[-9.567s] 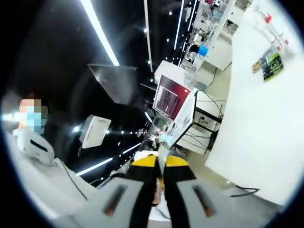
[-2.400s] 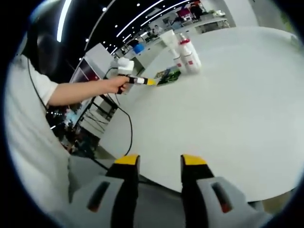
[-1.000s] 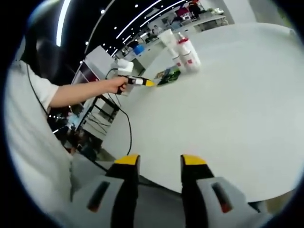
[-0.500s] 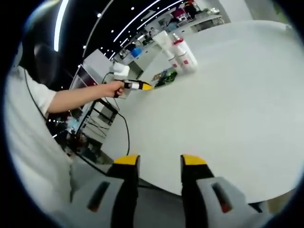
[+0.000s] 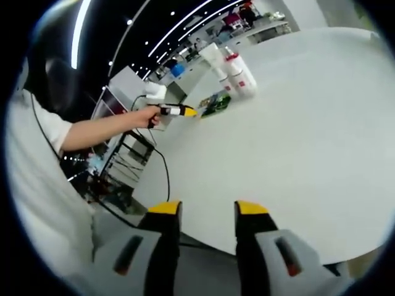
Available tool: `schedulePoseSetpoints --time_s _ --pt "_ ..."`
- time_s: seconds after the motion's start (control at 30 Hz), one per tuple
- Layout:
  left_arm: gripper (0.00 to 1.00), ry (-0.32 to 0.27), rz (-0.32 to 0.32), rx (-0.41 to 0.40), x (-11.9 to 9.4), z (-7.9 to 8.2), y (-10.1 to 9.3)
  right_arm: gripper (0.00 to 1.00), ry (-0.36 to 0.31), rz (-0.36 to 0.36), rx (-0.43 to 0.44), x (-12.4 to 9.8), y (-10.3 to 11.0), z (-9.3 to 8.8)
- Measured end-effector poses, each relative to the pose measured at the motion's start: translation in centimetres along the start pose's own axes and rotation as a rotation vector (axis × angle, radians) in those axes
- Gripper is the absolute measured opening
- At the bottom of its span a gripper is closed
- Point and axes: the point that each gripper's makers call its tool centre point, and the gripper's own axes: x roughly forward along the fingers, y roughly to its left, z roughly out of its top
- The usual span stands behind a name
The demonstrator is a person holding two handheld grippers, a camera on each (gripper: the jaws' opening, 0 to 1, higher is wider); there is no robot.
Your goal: Arrange the skincare products in the storage area until every visible bottle or jar stands upright without overlapping.
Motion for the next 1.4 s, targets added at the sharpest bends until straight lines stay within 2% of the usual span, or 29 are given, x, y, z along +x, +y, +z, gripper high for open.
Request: schedulePoseSetpoints --time_s 0.07,0.1,0.2,0.23,0.3,0.4,0.47,0.5,0.57,0.7,0.73,0.77,0.83,0.87,0.97,1.17,1.4 --pt "0.44 -0.006 0.004 -0.004 -0.4 0.2 0.0 0.35 -0.002 0.004 -0.007 0.0 0.1 0.0" --pt "0.45 -0.032 0.011 -0.043 -0.9 0.7 -0.2 0.35 -0.003 0.004 -0.009 0.0 0.2 0.1" --pt "0.45 -0.176 0.014 -0.159 -3.1 2.7 -1.4 0.35 -0.011 0.007 -0.025 0.0 0.4 0.2" --pt "0.45 -0.19 0.014 -0.175 -3.4 2.9 -1.7 0.36 -0.012 0.009 -0.027 0.0 0.5 0.3" --pt "0.47 -0.252 -0.006 -0.236 -5.0 3.2 -3.4 0.36 -0.014 0.016 -0.038 0.0 0.7 0.3" --pt "0.5 -0.329 -0.03 -0.295 -7.2 3.1 -6.2 0.36 -0.007 0.034 -0.064 0.2 1.3 0.2" --pt "0.52 -0.38 -0.055 -0.363 -9.2 2.9 -8.4 0.36 0.001 0.045 -0.088 0.4 1.8 0.0" --pt "0.54 -0.413 -0.067 -0.367 -10.2 3.0 -9.4 0.36 0.008 0.053 -0.099 0.5 2.0 -0.2" --pt "0.57 -0.421 -0.063 -0.372 -11.2 2.7 -10.1 0.36 0.016 0.063 -0.111 0.6 2.3 -0.3" --pt "0.57 -0.484 -0.032 -0.412 -14.4 1.7 -11.5 0.36 0.028 0.09 -0.147 0.8 3.2 -0.6" --pt "0.57 -0.49 -0.031 -0.414 -14.7 1.6 -11.7 0.36 0.026 0.093 -0.149 0.8 3.3 -0.5" --pt "0.57 -0.503 -0.027 -0.416 -15.3 1.2 -12.1 0.36 0.002 0.108 -0.174 0.7 3.9 -0.1" --pt "0.59 -0.52 -0.018 -0.423 -16.4 0.4 -12.8 0.37 -0.002 0.113 -0.186 0.7 4.0 0.0" --pt "0.59 -0.547 -0.014 -0.449 -17.4 -0.1 -13.5 0.37 0.004 0.113 -0.192 0.6 4.1 0.2" --pt "0.59 -0.588 0.01 -0.468 -19.0 -1.0 -14.8 0.38 -0.03 0.123 -0.227 0.3 4.6 1.2" --pt "0.62 -0.623 0.049 -0.466 -20.9 -2.5 -17.7 0.42 -0.058 0.138 -0.288 0.1 5.5 2.7" --pt "0.71 -0.699 0.064 -0.48 -22.3 -2.6 -20.1 0.53 -0.119 0.142 -0.368 0.1 7.0 4.1"
